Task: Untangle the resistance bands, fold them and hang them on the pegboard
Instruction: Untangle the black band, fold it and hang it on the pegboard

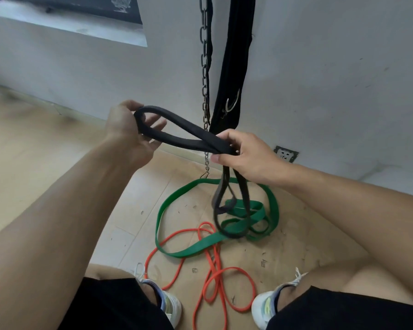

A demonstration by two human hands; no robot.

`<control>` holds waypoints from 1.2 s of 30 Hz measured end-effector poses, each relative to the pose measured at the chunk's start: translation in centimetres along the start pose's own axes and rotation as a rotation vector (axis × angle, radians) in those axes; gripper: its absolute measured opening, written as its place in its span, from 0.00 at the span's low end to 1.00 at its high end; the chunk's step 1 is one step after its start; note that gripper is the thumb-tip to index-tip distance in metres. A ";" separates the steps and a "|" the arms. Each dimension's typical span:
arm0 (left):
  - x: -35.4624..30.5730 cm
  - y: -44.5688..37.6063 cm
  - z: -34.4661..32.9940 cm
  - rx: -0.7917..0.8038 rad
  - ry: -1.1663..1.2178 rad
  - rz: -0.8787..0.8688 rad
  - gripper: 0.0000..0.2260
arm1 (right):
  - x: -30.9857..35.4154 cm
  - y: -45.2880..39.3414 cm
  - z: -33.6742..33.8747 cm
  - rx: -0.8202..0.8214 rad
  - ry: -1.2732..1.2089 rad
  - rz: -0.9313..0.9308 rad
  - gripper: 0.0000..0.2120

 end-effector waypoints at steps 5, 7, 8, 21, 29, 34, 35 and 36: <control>-2.9 0.1 -1.0 0.014 -0.591 -0.485 0.06 | 1.0 1.0 0.8 0.009 0.129 0.032 0.18; -1.7 2.1 -4.2 0.293 -0.790 -0.524 0.10 | 1.1 1.4 0.2 0.071 0.165 0.004 0.22; -0.2 3.1 -5.5 0.443 -0.888 -0.485 0.15 | 1.2 1.6 -0.1 0.094 0.185 -0.011 0.23; 5.4 5.8 -7.3 0.891 -1.020 -0.275 0.16 | 0.3 2.3 -1.9 0.301 0.132 -0.061 0.24; 3.8 5.1 -6.0 0.820 -1.000 -0.228 0.12 | -0.9 1.8 -2.1 0.333 0.230 -0.056 0.12; 3.8 4.3 -5.5 0.756 -1.116 -0.235 0.04 | -0.2 1.6 0.1 0.131 0.317 -0.013 0.13; 4.1 4.3 -5.5 0.759 -1.123 -0.241 0.05 | 0.2 1.7 0.3 0.116 0.325 0.008 0.13; 4.3 4.5 -5.8 0.775 -1.101 -0.255 0.05 | 0.6 1.9 0.3 0.115 0.331 0.024 0.14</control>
Point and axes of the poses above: each hand's wrist, its own y-axis away from the middle knuckle, its own z-axis out of the back of the hand, x = y × z, the point moved 9 cm from there along -y, towards the middle knuckle, and after that the axes turned 9 degrees about -z, right-handed, at the moved point
